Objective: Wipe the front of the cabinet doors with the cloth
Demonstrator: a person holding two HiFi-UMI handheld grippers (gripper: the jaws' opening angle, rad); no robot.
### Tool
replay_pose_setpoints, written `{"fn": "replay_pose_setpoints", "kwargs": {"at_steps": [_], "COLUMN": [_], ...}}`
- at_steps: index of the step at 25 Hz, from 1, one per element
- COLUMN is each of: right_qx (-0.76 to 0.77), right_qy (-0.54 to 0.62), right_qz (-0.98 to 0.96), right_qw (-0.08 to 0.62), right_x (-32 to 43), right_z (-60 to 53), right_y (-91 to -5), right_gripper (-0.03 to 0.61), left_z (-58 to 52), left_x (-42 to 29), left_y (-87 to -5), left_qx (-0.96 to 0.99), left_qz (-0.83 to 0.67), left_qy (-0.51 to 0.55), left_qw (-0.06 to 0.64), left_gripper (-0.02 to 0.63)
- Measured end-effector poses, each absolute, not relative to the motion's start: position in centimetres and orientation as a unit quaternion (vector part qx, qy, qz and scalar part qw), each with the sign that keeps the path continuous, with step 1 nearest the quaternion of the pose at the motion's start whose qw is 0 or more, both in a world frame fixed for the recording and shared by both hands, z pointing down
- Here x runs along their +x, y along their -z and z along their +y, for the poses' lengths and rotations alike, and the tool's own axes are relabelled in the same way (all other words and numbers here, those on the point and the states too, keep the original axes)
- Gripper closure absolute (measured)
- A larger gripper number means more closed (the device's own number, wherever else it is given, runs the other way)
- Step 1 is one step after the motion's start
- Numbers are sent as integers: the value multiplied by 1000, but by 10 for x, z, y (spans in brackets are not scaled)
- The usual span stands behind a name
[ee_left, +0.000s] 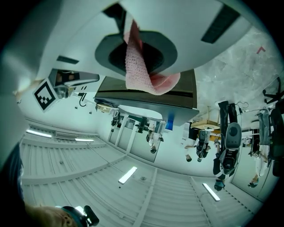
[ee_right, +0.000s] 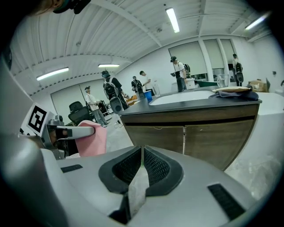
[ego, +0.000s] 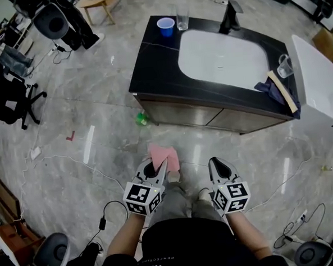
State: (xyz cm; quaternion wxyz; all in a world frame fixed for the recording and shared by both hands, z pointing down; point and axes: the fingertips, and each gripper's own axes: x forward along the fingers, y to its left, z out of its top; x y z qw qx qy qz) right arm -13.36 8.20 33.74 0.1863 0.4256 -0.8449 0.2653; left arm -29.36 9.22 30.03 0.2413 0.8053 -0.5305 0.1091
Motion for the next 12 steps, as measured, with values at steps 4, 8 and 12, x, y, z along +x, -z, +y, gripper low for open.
{"fn": "replay_pose_setpoints", "kwargs": {"at_steps": [4, 8, 12], "right_qx": [419, 425, 408], "right_qy": [-262, -268, -261], "right_qz": [-845, -838, -844], "right_qw": [202, 213, 232], "right_x": [-154, -165, -188], "right_z": [72, 54, 41], "right_y": [-348, -364, -375], "right_gripper": [535, 535, 535], "left_z": [74, 55, 39], "left_x": [-315, -327, -342], "left_y": [-318, -330, -347], "left_qx": [804, 807, 810], "left_qz": [-528, -522, -517], "left_qy": [-122, -127, -139], "left_qw": [246, 246, 239], "left_gripper": [601, 601, 601]}}
